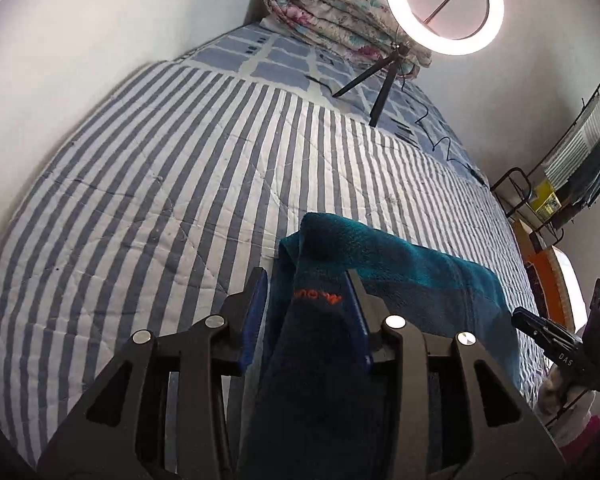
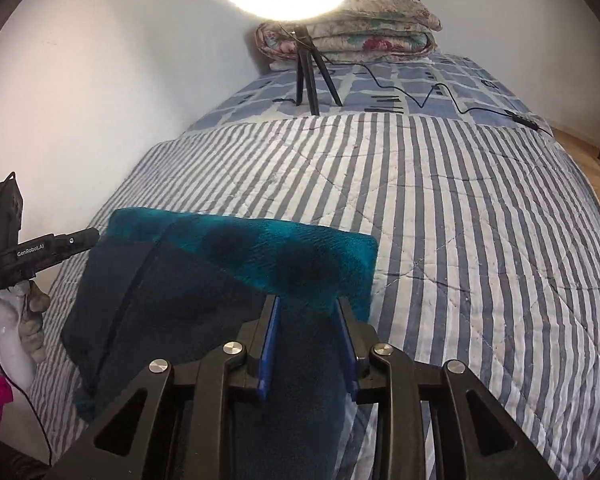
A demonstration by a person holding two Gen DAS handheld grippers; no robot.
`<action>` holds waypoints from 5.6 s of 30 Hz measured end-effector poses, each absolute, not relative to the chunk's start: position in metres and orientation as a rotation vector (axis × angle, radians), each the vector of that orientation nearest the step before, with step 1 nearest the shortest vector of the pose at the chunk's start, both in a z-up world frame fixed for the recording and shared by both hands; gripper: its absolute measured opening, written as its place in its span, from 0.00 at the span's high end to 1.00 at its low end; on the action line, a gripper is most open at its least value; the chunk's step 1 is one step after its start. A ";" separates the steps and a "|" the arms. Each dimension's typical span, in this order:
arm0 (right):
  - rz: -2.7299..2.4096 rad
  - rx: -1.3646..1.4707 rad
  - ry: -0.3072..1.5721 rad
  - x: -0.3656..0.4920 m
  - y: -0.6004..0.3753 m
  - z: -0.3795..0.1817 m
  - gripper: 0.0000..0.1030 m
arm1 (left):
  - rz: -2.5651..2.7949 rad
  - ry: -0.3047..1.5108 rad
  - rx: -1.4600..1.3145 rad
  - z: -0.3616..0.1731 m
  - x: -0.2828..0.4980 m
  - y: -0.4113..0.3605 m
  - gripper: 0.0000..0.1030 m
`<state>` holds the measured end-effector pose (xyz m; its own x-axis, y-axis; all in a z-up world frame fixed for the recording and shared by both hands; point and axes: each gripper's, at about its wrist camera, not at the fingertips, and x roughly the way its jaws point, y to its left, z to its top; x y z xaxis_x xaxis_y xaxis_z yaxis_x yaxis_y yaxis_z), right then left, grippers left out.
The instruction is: Fold large clothes
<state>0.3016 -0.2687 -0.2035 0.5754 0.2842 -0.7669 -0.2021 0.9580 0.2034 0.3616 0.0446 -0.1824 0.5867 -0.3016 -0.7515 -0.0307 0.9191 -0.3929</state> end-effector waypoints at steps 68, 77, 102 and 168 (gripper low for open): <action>0.525 0.403 1.024 0.290 -0.287 -0.249 0.70 | -0.443 1.103 -0.665 -0.213 0.351 0.050 0.72; 0.424 0.209 0.976 0.274 -0.301 -0.205 0.71 | -0.511 1.084 -0.580 -0.180 0.367 -0.011 0.74; 0.002 0.106 0.857 0.401 -0.552 -0.151 0.72 | -0.779 1.006 -0.459 -0.166 0.544 -0.329 0.75; -0.165 0.012 0.528 0.125 -0.430 0.050 0.42 | -0.607 0.541 -0.086 0.096 0.183 -0.220 0.51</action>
<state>0.1250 -0.4299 0.0500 0.8506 -0.1539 -0.5027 0.1602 0.9866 -0.0309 0.1830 -0.2198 0.0957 0.6872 -0.5636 -0.4584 0.5197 0.8223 -0.2320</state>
